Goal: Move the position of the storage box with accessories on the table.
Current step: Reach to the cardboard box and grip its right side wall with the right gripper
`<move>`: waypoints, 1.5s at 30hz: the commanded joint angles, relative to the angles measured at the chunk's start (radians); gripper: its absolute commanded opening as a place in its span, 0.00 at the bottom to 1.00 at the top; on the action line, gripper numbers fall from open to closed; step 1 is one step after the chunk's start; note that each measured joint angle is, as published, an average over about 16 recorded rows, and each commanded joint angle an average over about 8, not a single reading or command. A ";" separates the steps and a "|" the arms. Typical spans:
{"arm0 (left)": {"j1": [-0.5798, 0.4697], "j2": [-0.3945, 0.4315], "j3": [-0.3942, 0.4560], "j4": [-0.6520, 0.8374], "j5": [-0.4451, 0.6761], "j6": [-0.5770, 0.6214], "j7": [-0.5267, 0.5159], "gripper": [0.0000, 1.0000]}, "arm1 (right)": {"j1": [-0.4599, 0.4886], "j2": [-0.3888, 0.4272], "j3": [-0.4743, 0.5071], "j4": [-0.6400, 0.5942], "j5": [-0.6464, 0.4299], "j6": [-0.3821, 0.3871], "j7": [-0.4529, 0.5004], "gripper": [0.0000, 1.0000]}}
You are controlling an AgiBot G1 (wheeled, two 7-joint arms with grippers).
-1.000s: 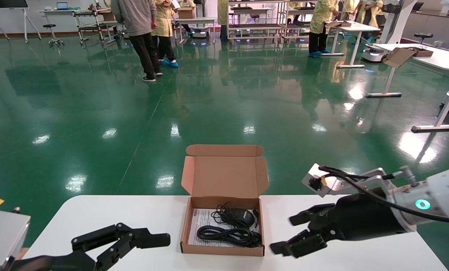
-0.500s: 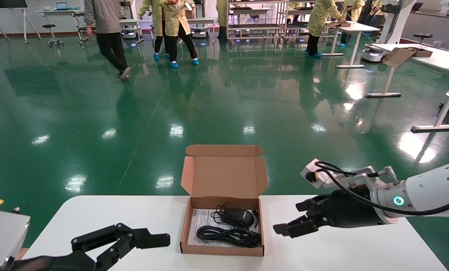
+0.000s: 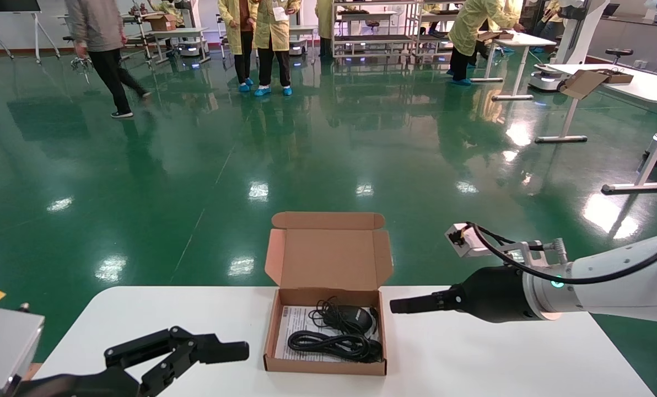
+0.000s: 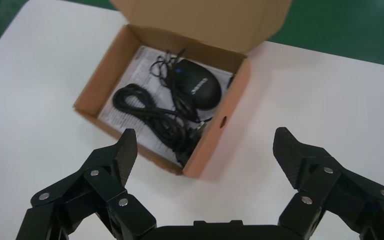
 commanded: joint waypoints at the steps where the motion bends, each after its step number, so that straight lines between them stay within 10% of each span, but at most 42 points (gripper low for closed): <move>1: 0.000 0.000 0.000 0.000 0.000 0.000 0.000 1.00 | 0.001 -0.017 -0.002 -0.022 -0.002 0.019 0.034 1.00; 45: 0.000 0.000 0.000 0.000 0.000 0.000 0.000 1.00 | -0.223 -0.134 -0.046 0.073 -0.043 0.343 0.162 1.00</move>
